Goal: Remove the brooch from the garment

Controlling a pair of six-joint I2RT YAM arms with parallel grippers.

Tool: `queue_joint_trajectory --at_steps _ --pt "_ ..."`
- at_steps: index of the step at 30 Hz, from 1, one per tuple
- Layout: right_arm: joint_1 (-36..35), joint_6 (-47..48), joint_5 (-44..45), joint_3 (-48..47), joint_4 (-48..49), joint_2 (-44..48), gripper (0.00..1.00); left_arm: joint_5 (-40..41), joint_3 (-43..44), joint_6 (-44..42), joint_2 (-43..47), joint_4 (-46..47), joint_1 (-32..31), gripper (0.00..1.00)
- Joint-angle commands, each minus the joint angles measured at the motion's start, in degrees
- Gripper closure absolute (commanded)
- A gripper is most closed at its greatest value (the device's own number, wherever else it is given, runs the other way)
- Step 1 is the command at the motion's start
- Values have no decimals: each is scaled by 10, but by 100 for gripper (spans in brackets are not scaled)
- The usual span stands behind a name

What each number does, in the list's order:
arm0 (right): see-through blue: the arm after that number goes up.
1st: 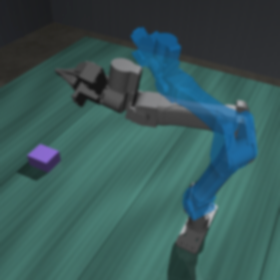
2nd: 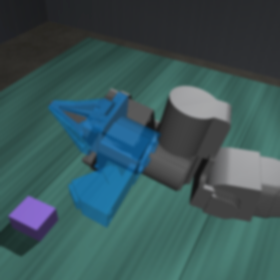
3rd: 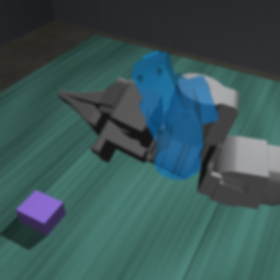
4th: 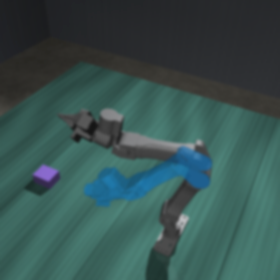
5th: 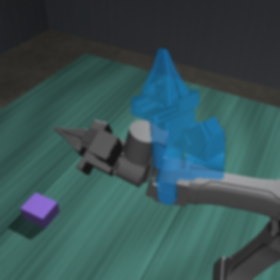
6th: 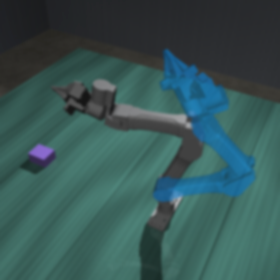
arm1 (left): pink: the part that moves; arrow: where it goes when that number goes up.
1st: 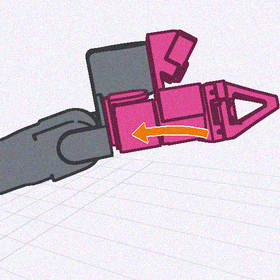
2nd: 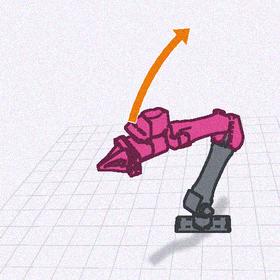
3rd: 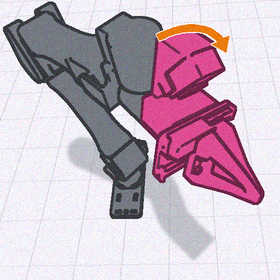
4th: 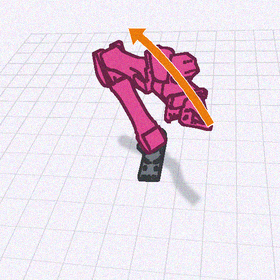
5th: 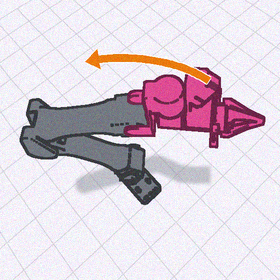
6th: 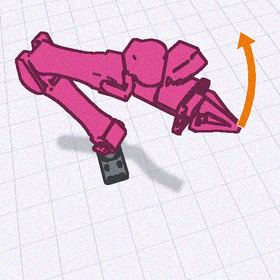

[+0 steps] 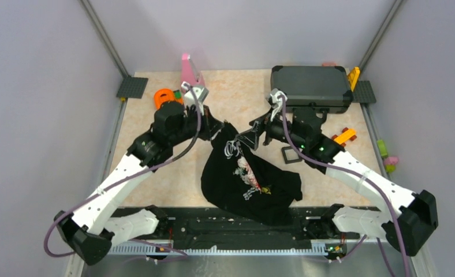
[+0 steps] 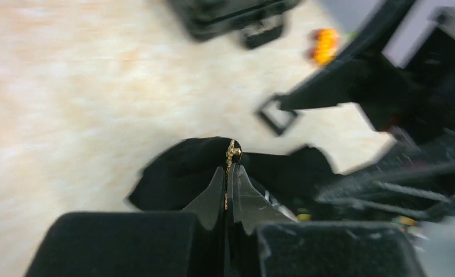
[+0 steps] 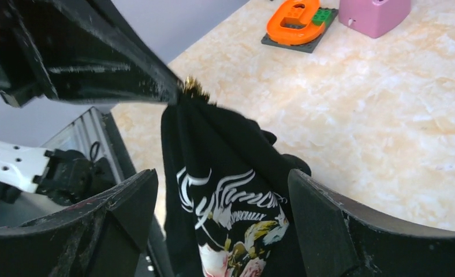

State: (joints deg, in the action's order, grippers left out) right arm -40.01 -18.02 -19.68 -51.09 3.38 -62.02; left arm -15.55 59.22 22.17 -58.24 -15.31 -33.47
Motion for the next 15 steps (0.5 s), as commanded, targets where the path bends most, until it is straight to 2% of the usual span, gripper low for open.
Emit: queue_joint_trajectory --at_steps 1,5,8,10,11,13,15 --pt "-1 84 -20 -43 15 -54 17 293 169 -196 -101 -286 -42 100" --pt "-29 197 -49 -11 96 -61 19 459 324 -211 -224 -505 -73 100" --pt "-34 214 -71 23 171 -54 19 475 419 -166 -309 -656 -76 100" --pt "-37 208 -112 27 187 -57 19 448 480 -119 -367 -747 -77 100" --pt "-41 208 -131 28 191 -60 20 418 474 -118 -372 -741 -77 100" --pt "-56 214 -138 38 198 -60 21 302 456 -137 -363 -709 -77 100" --pt "-73 239 -126 53 199 -55 21 239 436 -139 -355 -674 -77 100"
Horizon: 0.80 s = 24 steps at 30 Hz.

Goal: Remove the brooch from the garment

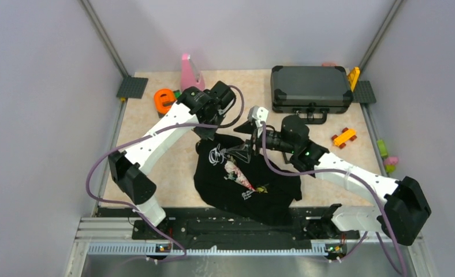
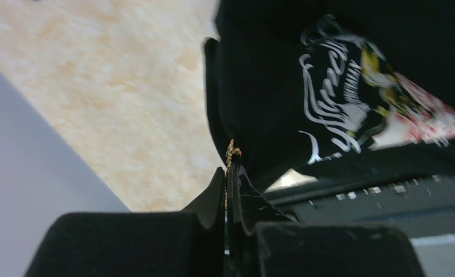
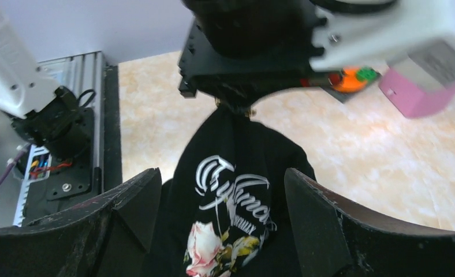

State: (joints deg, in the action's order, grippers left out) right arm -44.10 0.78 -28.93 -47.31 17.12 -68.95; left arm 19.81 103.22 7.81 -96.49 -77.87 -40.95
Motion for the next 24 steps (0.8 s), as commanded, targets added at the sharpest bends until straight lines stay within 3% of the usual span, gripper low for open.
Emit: queue_joint_trajectory --at_steps 1,6,12,22,24 --pt "-38 62 -21 27 69 16 20 -144 -14 7 29 -40 -1 100" --pt "-65 79 -9 69 130 0 13 -244 -33 62 28 -26 6 100" --pt "-68 36 6 70 171 -33 9 -381 -82 74 88 39 29 100" --pt "-82 7 -11 26 161 -92 3 -411 -91 57 94 51 32 100" --pt "-86 7 -5 20 161 -99 12 -414 -89 49 91 49 32 100"
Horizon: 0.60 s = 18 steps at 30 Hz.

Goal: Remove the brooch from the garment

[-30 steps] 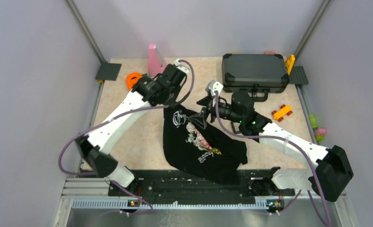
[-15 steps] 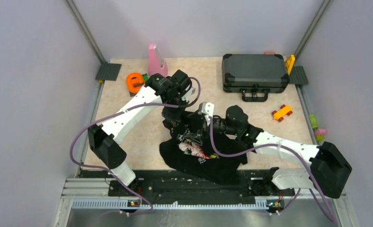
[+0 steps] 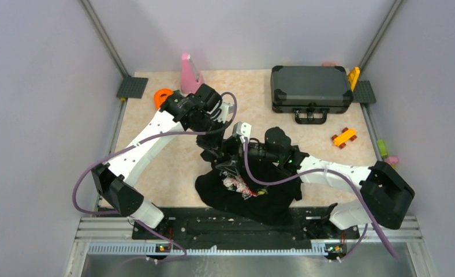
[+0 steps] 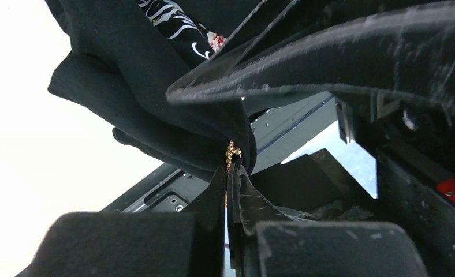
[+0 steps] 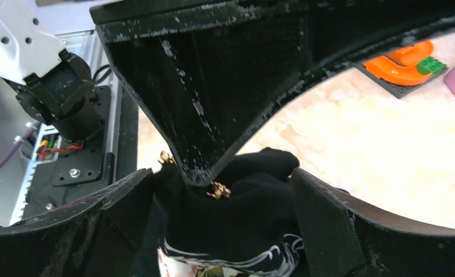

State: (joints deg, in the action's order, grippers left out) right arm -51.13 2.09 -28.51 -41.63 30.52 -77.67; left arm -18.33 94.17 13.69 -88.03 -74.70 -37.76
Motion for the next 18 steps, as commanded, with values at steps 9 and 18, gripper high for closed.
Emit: queue_joint_trajectory --at_steps 9,18 --pt "-15 27 -48 -78 -73 -21 53 -21 38 -82 0 -17 0 100" --pt "-15 49 -69 -83 -121 -10 34 -22 57 -116 -9 -22 -1 100"
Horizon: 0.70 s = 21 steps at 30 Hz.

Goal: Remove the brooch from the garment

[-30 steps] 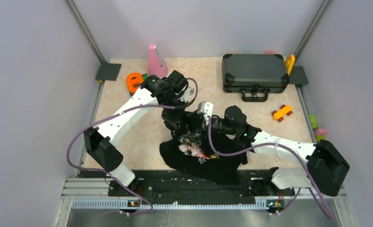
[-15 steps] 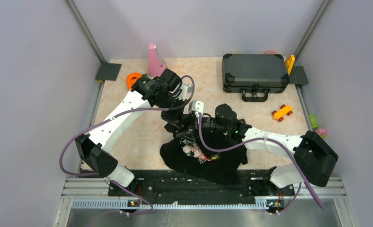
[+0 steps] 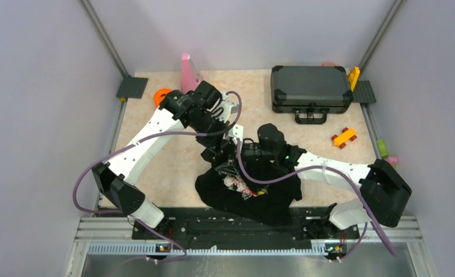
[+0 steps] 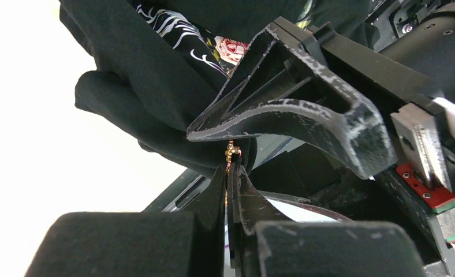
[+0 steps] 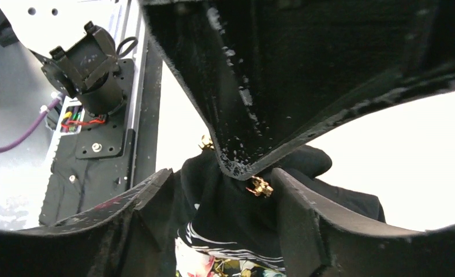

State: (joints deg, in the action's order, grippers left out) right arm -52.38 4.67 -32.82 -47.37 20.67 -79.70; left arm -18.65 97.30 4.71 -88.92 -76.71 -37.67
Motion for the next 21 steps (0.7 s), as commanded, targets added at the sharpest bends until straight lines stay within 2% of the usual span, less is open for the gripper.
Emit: queue_joint_trajectory --at_steps 1,3,7,13,16,20,21 --pt "-2 24 -25 -26 -26 11 33 -19 26 -28 1 -3 -3 100" --pt "-2 25 -20 -29 -30 12 36 -10 23 -31 4 -1 -4 100" --pt "2 16 -16 -36 -30 9 54 -6 19 -31 9 0 -5 100" --pt "6 16 -12 -40 -35 10 100 3 16 -35 14 1 -6 100" --pt "8 7 -13 -37 -29 12 100 -11 25 -37 12 3 -6 98" --pt "24 -31 -18 -31 -14 15 100 -36 41 -24 21 33 -4 65" --pt "30 -40 -21 -29 -9 17 100 -27 42 -9 32 52 -2 47"
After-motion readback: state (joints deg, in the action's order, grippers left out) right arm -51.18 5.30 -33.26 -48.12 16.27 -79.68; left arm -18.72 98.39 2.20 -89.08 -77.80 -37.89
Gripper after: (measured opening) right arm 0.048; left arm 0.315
